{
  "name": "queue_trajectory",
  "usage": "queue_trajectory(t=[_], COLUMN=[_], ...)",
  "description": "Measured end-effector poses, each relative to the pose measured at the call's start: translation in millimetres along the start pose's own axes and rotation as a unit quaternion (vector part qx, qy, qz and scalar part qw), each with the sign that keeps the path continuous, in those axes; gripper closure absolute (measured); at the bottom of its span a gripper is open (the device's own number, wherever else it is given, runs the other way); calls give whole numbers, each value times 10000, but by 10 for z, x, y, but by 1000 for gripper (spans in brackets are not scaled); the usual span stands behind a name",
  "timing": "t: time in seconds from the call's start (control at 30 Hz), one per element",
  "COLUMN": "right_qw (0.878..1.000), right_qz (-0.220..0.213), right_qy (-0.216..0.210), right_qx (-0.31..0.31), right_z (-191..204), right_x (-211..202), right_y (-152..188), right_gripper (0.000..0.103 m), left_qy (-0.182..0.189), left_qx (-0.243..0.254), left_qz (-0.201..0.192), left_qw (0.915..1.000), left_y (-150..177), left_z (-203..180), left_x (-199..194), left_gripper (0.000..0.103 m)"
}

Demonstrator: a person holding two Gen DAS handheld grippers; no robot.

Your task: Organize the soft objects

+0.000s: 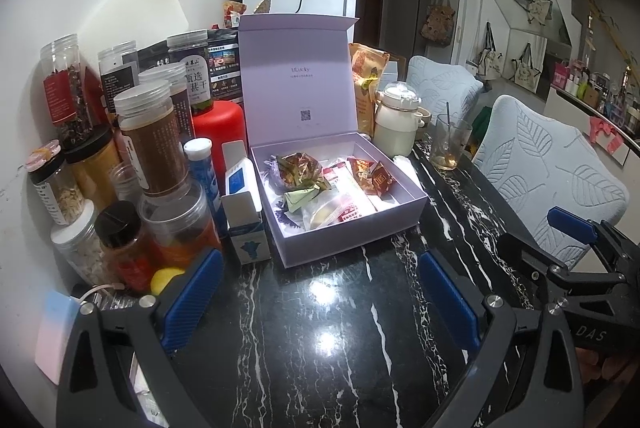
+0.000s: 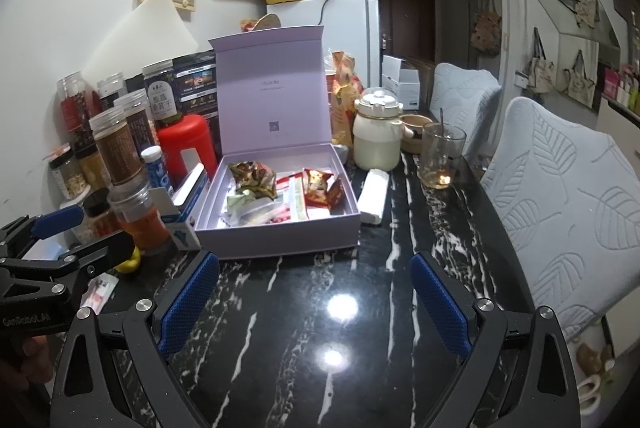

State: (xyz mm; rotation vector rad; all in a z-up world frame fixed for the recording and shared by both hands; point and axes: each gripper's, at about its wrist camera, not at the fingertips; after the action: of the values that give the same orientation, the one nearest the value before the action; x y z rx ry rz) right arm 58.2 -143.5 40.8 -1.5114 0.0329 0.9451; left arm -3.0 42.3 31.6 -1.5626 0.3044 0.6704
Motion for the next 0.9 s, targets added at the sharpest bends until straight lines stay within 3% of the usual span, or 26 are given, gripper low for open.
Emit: queue_trajectory(t=[0.9], right_qw=[9998], right_qz=[120], right_qy=[79], right_qx=[100], right_z=[-134], right_x=[37], right_y=[61], right_gripper=[5], left_qy=[-75], left_qx=[163], left_qz=[184], left_qw=[9997], left_y=[27], left_z=[-79], left_x=[100], left_gripper=[3])
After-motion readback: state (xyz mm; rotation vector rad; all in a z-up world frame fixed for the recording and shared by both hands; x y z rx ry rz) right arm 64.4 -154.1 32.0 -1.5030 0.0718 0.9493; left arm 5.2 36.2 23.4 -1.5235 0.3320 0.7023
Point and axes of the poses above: each gripper's, at about its wrist camera, not at the fingertips, and x roughly the way its jaws point, z to its left, y to its underside, and after that the axes turned 8 degrees about -y, right-handed
